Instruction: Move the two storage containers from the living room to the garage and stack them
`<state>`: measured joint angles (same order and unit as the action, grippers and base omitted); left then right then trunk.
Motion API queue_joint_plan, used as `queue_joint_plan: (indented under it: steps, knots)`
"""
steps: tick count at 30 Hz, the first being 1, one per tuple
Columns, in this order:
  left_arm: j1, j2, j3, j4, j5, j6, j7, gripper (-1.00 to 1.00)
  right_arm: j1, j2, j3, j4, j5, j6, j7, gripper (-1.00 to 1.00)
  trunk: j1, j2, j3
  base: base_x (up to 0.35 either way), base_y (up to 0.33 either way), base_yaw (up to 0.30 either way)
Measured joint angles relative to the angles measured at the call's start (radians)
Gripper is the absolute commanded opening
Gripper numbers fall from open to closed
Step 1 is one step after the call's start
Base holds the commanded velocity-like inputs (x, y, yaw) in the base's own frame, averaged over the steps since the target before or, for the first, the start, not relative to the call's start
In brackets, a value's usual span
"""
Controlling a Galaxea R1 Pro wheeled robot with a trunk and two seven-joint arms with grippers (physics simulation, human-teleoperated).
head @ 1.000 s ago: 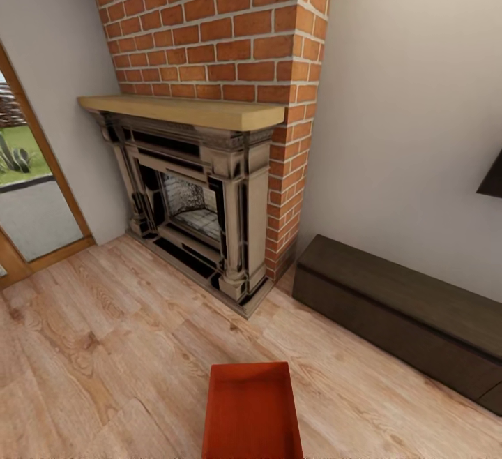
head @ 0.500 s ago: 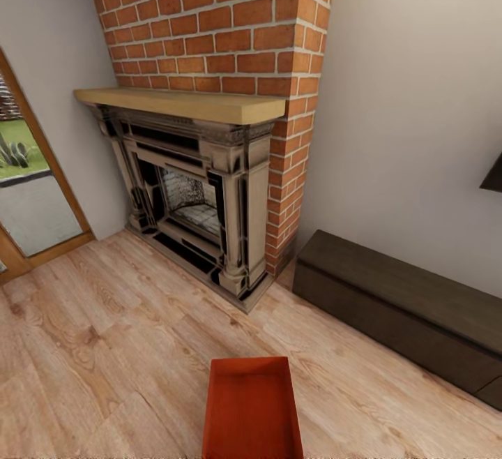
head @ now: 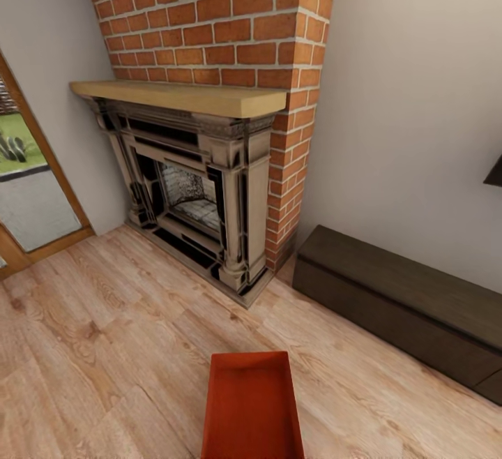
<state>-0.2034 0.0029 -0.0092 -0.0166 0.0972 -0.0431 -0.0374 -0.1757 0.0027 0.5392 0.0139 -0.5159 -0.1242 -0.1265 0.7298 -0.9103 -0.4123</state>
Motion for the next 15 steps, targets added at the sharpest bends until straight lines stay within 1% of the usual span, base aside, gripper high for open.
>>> queue_joint_plan:
  steps: [15]
  knots:
    - [0.0,0.0,0.0,0.0,0.0,0.0,0.0,1.0,0.0,0.001,0.002,0.0,0.0,0.001,0.001,1.0,0.0,0.0,-0.024,0.0,0.0,0.0]
